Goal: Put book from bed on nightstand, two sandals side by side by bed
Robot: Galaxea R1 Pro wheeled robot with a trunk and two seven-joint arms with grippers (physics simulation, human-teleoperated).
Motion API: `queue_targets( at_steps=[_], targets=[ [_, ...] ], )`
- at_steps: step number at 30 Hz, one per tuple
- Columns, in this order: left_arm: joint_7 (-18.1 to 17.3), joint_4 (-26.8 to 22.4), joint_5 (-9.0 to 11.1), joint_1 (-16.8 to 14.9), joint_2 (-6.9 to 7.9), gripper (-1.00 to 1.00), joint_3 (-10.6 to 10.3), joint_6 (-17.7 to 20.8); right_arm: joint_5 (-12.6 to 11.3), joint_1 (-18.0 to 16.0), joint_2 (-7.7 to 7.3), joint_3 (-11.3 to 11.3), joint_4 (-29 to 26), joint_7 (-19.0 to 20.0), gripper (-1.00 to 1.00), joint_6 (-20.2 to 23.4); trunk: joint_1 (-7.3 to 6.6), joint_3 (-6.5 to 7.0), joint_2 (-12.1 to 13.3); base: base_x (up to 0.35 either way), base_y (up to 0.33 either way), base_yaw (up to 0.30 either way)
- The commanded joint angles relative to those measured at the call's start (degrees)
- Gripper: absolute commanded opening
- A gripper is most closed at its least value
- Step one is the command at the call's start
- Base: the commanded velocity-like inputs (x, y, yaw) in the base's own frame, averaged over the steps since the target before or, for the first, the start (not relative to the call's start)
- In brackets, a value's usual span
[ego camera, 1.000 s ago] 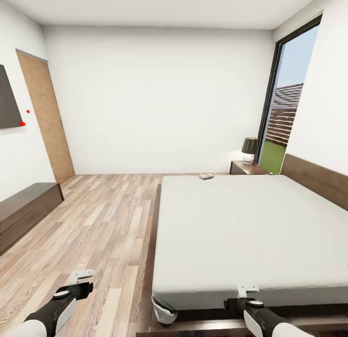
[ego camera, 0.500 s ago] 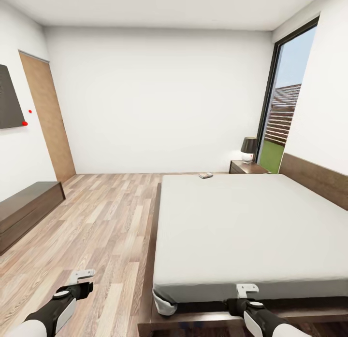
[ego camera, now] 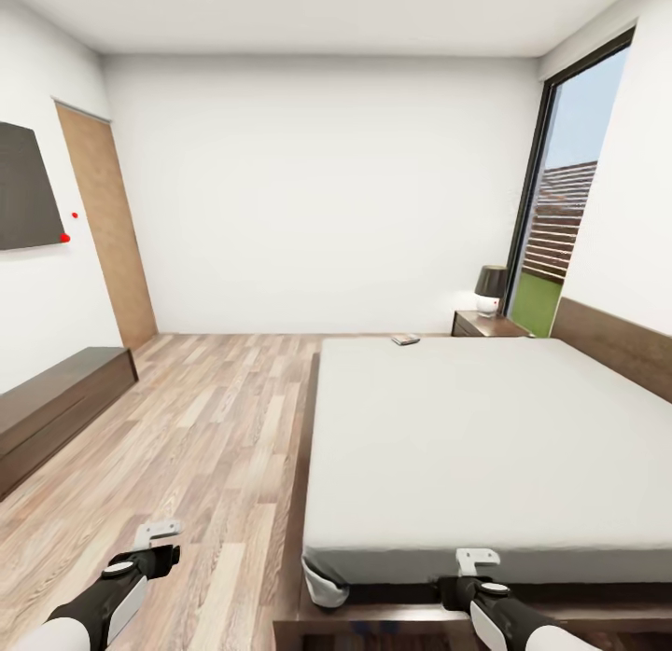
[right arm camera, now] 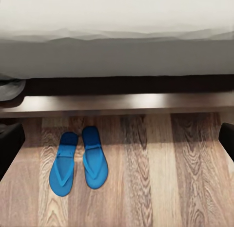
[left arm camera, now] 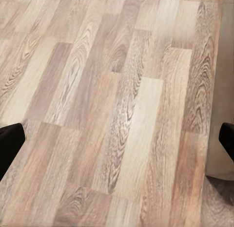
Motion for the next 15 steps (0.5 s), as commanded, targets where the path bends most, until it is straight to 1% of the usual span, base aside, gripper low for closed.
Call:
queue_targets(
  at_steps=[1, 15],
  targets=[
    [0.2, -0.1, 0.5, 0.0, 0.01, 1.0, -0.2, 0.3, -0.5, 0.0, -0.01, 0.5, -0.2, -0.1, 1.0, 0.3, 0.0, -0.07, 0.0, -0.003, 0.0, 0.213],
    [0.2, -0.1, 0.5, 0.0, 0.01, 1.0, -0.3, 0.3, -0.6, 0.0, 0.09, 0.5, -0.2, -0.1, 1.0, 0.3, 0.0, -0.38, 0.0, -0.001, 0.0, 0.258]
  ],
)
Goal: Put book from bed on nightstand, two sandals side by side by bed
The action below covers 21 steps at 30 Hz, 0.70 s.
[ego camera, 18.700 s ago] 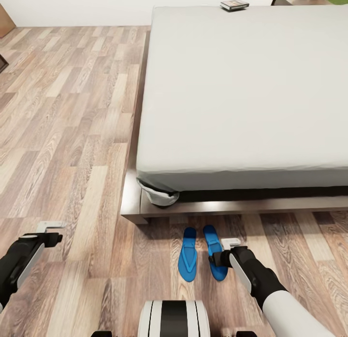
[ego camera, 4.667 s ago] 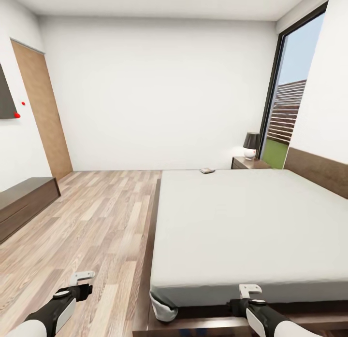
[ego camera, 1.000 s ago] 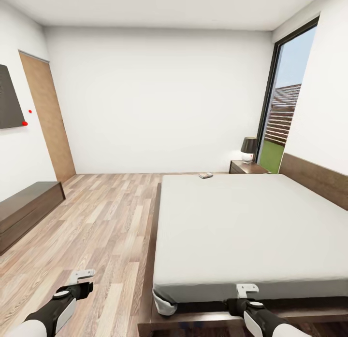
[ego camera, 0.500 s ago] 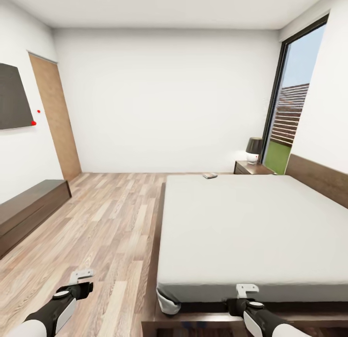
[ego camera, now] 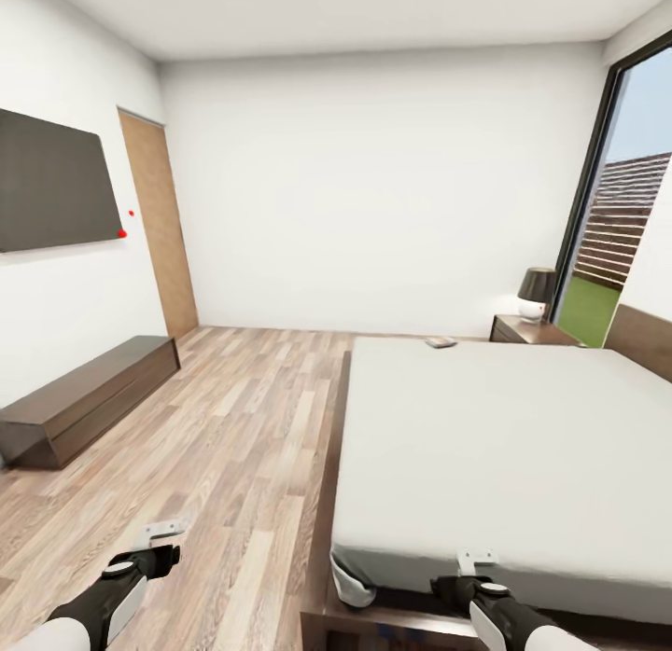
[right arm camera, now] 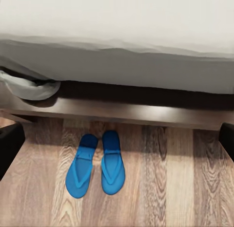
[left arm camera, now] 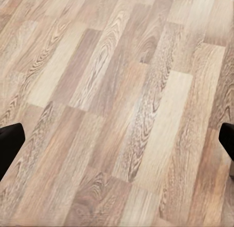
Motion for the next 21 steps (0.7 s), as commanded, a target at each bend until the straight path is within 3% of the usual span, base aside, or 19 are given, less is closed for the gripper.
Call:
queue_targets(
  at_steps=[1, 21],
  targets=[
    [0.2, -0.1, 0.5, 0.0, 0.01, 1.0, -0.2, 0.3, -0.5, 0.0, -0.04, 0.5, -0.2, -0.1, 1.0, 0.3, 0.0, -0.11, 0.0, 0.0, 0.0, 0.262],
    [0.2, -0.1, 0.5, 0.0, 0.01, 1.0, -0.2, 0.3, -0.5, 0.0, 0.13, 0.5, -0.2, -0.1, 1.0, 0.3, 0.0, -0.93, 0.0, 0.0, 0.0, 0.262]
  ],
)
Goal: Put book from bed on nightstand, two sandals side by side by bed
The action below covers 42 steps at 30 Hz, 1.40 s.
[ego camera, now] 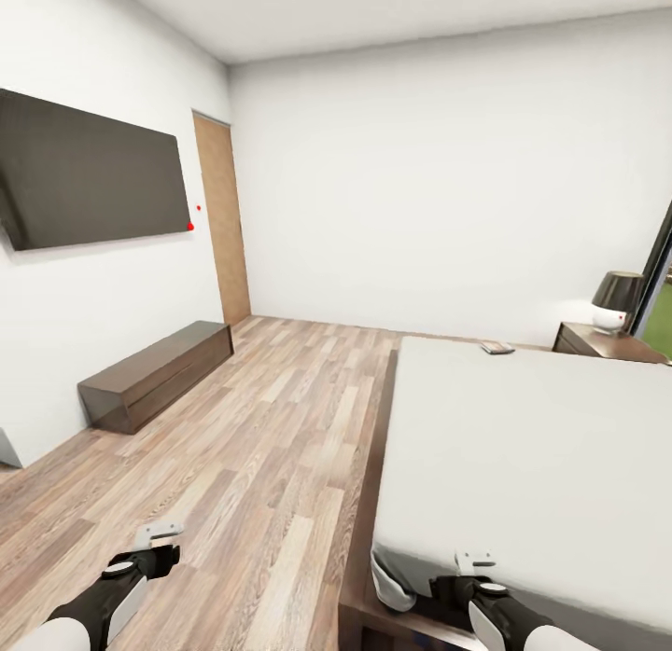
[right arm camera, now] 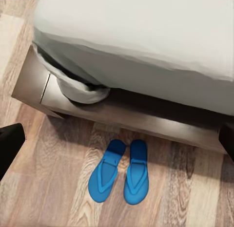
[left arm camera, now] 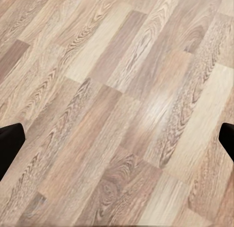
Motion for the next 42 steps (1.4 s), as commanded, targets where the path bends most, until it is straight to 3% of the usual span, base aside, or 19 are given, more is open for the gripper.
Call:
queue_targets(
  at_steps=[1, 42],
  targets=[
    [0.2, -0.1, 0.5, 0.0, 0.01, 1.0, -0.2, 0.3, -0.5, 0.0, -0.04, 0.5, -0.2, -0.1, 1.0, 0.3, 0.0, -0.11, 0.0, 0.0, 0.0, 0.261],
    [0.2, -0.1, 0.5, 0.0, -0.05, 1.0, -0.2, 0.3, -0.2, 0.0, 0.23, 0.5, -0.2, -0.1, 1.0, 0.3, 0.0, -1.82, 0.0, 0.0, 0.0, 0.261]
  ],
)
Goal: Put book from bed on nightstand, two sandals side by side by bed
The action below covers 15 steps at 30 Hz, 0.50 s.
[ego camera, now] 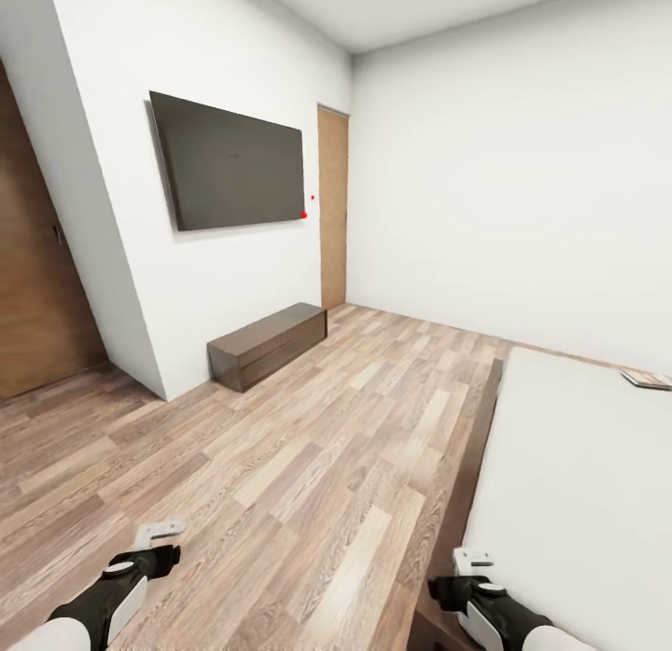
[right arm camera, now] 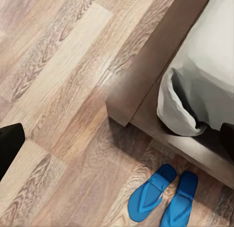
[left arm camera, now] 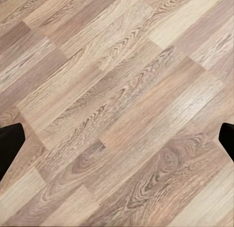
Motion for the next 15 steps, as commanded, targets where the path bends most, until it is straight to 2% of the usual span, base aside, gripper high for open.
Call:
queue_targets(
  at_steps=[1, 15],
  targets=[
    [0.2, -0.1, 0.5, 0.0, 0.01, 1.0, -0.2, 0.3, -0.6, 0.0, -0.04, 0.5, -0.1, -0.1, 1.0, 0.3, 0.0, -0.11, 0.0, 0.0, 0.0, 0.261],
    [0.2, -0.1, 0.5, 0.0, -0.01, 1.0, -0.2, 0.3, -0.6, 0.0, -0.03, 0.5, -0.1, -0.1, 1.0, 0.3, 0.0, -0.6, 0.0, 0.0, 0.0, 0.263]
  ],
)
